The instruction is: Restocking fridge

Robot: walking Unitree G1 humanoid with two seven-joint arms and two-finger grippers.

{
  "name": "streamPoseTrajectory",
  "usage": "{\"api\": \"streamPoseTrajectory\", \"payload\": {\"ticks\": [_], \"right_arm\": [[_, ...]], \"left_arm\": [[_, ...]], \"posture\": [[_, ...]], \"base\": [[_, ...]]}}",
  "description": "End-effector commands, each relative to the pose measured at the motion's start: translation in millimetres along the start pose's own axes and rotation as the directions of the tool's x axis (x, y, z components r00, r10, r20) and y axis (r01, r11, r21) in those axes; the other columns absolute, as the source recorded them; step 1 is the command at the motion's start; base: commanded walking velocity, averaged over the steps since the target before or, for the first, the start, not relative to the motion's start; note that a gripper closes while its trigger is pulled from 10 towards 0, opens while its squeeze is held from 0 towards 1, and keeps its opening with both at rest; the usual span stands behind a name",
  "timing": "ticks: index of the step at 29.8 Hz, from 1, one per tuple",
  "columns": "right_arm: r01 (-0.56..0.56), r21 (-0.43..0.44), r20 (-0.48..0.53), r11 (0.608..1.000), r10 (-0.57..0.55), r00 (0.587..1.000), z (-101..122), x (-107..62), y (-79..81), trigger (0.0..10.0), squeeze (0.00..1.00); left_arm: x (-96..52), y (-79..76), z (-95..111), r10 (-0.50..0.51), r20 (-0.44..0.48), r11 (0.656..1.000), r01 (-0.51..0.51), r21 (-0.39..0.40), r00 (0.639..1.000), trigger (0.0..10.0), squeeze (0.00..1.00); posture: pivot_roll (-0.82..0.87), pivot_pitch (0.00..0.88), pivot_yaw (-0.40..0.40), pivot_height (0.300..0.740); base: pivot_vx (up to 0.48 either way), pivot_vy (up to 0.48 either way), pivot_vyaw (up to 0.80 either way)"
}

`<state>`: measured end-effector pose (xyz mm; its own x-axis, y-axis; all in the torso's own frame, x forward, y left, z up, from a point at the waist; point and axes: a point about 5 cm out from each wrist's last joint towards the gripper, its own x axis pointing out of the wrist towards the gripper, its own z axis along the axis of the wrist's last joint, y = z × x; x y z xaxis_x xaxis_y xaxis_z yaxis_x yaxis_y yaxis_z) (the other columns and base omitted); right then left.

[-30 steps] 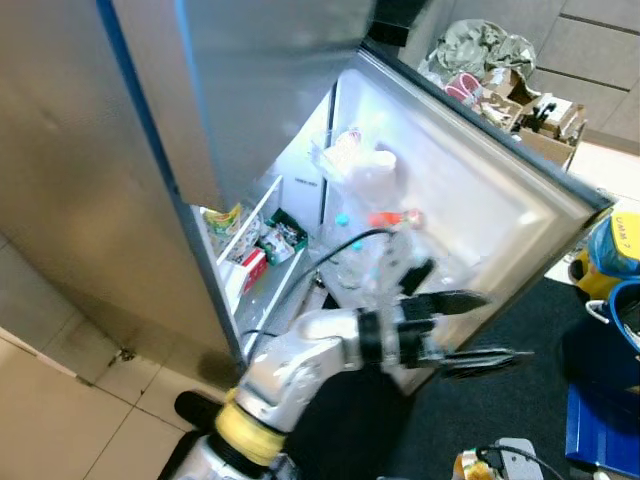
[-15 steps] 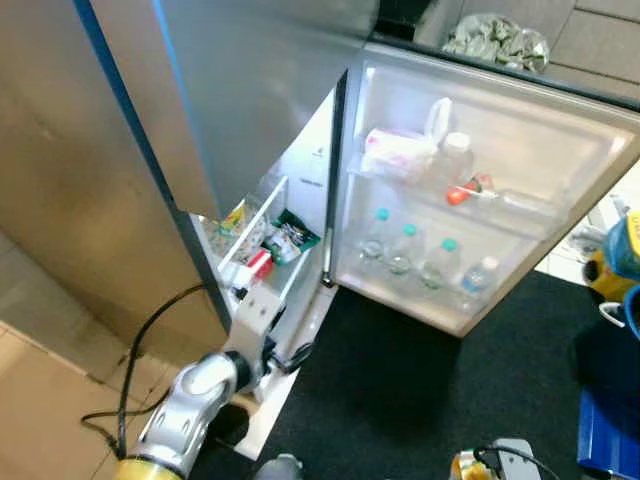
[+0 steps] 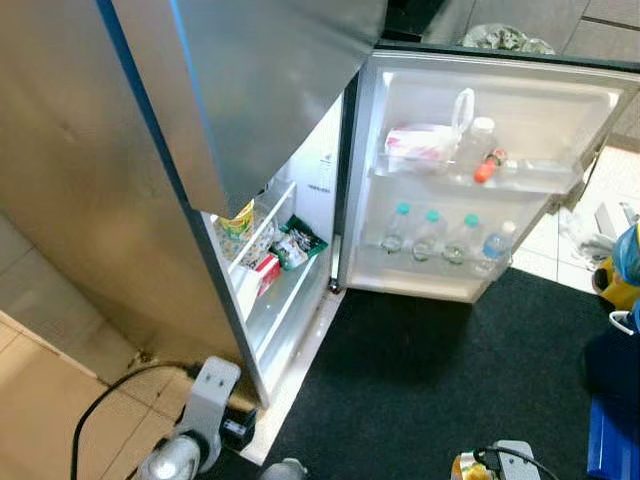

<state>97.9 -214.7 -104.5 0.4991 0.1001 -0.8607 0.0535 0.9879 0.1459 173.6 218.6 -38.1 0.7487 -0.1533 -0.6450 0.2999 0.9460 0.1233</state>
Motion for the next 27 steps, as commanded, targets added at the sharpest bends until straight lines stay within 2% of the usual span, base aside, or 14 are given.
{"api": "streamPoseTrajectory", "payload": {"ticks": [1, 5, 19, 21, 22, 24, 25, 27], "right_arm": [[0.021, 0.010, 0.004, 1.000, -0.021, 1.000, -0.8, -2.1, -5.6, 10.0, 0.00], [0.021, 0.010, 0.011, 1.000, -0.021, 1.000, 0.8, -1.8, -5.9, 10.0, 0.00], [0.033, 0.028, 0.040, 0.999, -0.034, 0.999, 5.7, -1.4, -7.5, 10.0, 0.00], [0.077, 0.033, 0.109, 0.997, -0.080, 0.991, 16.2, -1.9, -12.6, 10.0, 0.00], [0.077, 0.033, 0.109, 0.997, -0.080, 0.991, 16.2, -1.9, -12.6, 10.0, 0.00], [0.145, 0.128, 0.263, 0.981, -0.174, 0.949, 50.5, -4.3, -28.8, 10.0, 0.00], [0.145, 0.128, 0.263, 0.981, -0.174, 0.949, 50.5, -4.3, -28.8, 10.0, 0.00], [0.148, 0.127, 0.355, 0.981, -0.184, 0.917, 77.6, -6.5, -36.0, 10.0, 0.00]], "left_arm": [[-0.3, -7.1, -6.5, 0.006, -0.009, 1.000, -0.006, 0.009, 1.000, 10.0, 0.00], [0.2, -7.8, -10.1, 0.035, -0.008, 0.999, -0.035, 0.002, 0.999, 10.0, 0.00], [7.4, -15.3, -10.9, 0.040, 0.014, 0.999, -0.041, 0.010, 0.999, 10.0, 0.00], [7.8, -16.4, -11.2, 0.037, 0.017, 0.999, -0.037, 0.019, 0.999, 10.0, 0.00], [7.8, -16.4, -11.2, 0.037, 0.017, 0.999, -0.037, 0.019, 0.999, 10.0, 0.00], [7.8, -15.8, -12.5, 0.042, 0.014, 0.999, -0.043, 0.022, 0.999, 10.0, 0.00], [7.8, -15.8, -12.5, 0.042, 0.014, 0.999, -0.043, 0.022, 0.999, 10.0, 0.00], [8.1, -16.0, -14.9, 0.043, 0.010, 0.999, -0.043, 0.027, 0.999, 10.0, 0.00]], "posture": [[-0.01, 0.057, -0.057, 0.740], [-0.01, 0.047, -0.057, 0.740], [-0.01, 0.047, -0.063, 0.740], [-0.01, 0.051, -0.065, 0.740], [-0.01, 0.051, -0.065, 0.740], [-0.01, 0.055, -0.063, 0.740], [-0.01, 0.055, -0.063, 0.740], [-0.02, 0.054, -0.062, 0.740]], "base": [[0.000, 0.000, 0.00], [0.000, 0.000, 0.00], [0.000, 0.000, 0.00], [0.000, 0.000, 0.00], [0.000, 0.000, 0.00], [0.000, 0.000, 0.00], [0.000, 0.000, 0.00], [0.000, 0.000, 0.00]]}}
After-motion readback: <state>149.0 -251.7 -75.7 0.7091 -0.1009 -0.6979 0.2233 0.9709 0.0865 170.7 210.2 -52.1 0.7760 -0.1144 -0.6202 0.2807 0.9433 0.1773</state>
